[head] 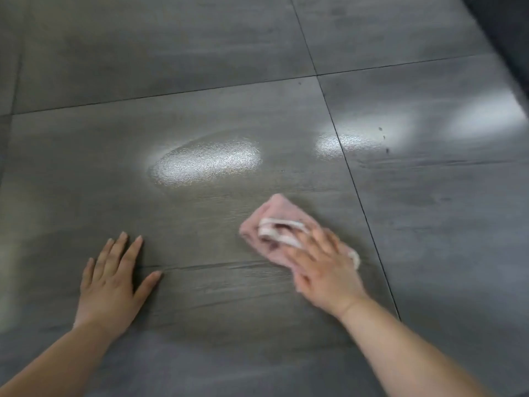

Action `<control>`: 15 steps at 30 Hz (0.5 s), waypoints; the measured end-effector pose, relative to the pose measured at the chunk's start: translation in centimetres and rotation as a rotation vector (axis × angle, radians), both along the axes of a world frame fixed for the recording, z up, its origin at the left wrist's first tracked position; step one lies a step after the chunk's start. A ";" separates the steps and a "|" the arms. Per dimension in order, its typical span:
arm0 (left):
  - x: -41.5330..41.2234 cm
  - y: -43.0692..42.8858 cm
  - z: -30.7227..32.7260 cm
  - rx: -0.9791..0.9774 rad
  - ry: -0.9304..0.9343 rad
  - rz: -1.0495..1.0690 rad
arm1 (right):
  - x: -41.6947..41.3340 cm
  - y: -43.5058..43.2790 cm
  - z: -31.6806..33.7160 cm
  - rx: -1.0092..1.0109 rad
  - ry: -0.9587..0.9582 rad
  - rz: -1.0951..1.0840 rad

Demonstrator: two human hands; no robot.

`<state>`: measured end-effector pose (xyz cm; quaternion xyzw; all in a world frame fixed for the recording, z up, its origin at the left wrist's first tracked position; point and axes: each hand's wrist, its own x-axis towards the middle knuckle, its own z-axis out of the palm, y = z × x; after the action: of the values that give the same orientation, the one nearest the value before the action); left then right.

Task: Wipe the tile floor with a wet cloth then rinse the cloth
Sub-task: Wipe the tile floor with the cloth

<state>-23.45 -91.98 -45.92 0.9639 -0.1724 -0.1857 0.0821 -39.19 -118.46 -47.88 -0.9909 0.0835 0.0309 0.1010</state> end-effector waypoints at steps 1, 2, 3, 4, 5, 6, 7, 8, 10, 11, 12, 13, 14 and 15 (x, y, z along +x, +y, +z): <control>0.3 0.5 -0.2 -0.008 0.001 0.010 | -1.0 -2.3 0.1 -0.031 0.007 -0.079; 0.8 1.2 -0.3 -0.014 -0.010 0.044 | -1.9 -4.3 0.5 -0.039 0.019 -0.220; 1.3 1.9 -0.4 -0.018 -0.030 0.106 | -2.8 -6.1 1.1 -0.026 0.039 -0.414; 1.9 3.0 -0.5 -0.021 -0.049 0.184 | -3.2 -7.4 1.7 -0.012 0.041 -0.616; 2.4 4.0 -0.7 -0.012 -0.058 0.262 | -2.8 -8.0 2.2 0.001 0.051 -0.809; 2.9 5.1 -0.8 0.010 -0.054 0.307 | -1.8 -8.2 2.5 0.028 0.081 -0.971; 3.2 5.9 -1.0 0.034 -0.057 0.309 | 0.0 -7.8 2.7 0.060 0.107 -1.095; 3.4 6.5 -1.2 0.041 -0.067 0.286 | 2.1 -7.1 2.8 0.086 0.133 -1.185; 3.4 6.8 -1.4 0.031 -0.085 0.265 | 6.5 -4.0 2.8 0.101 0.167 -1.192; 3.3 6.8 -1.5 0.028 -0.090 0.266 | 8.2 -1.8 2.9 0.094 0.174 -1.104; 3.2 6.7 -1.6 0.025 -0.096 0.264 | 9.7 0.8 2.6 0.093 0.180 -0.969; 3.1 6.7 -1.6 0.020 -0.107 0.265 | 10.8 3.7 2.2 0.104 0.174 -0.807; 3.1 6.7 -1.6 0.017 -0.119 0.263 | 11.5 6.5 1.7 0.091 0.136 -0.627; 3.1 6.7 -1.6 0.017 -0.128 0.259 | 11.8 8.7 1.1 0.052 0.056 -0.444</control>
<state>-20.34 -85.32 -47.50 0.9886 -0.0499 -0.1133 0.0858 -27.37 -109.78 -46.80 -0.9441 0.3013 0.0374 0.1286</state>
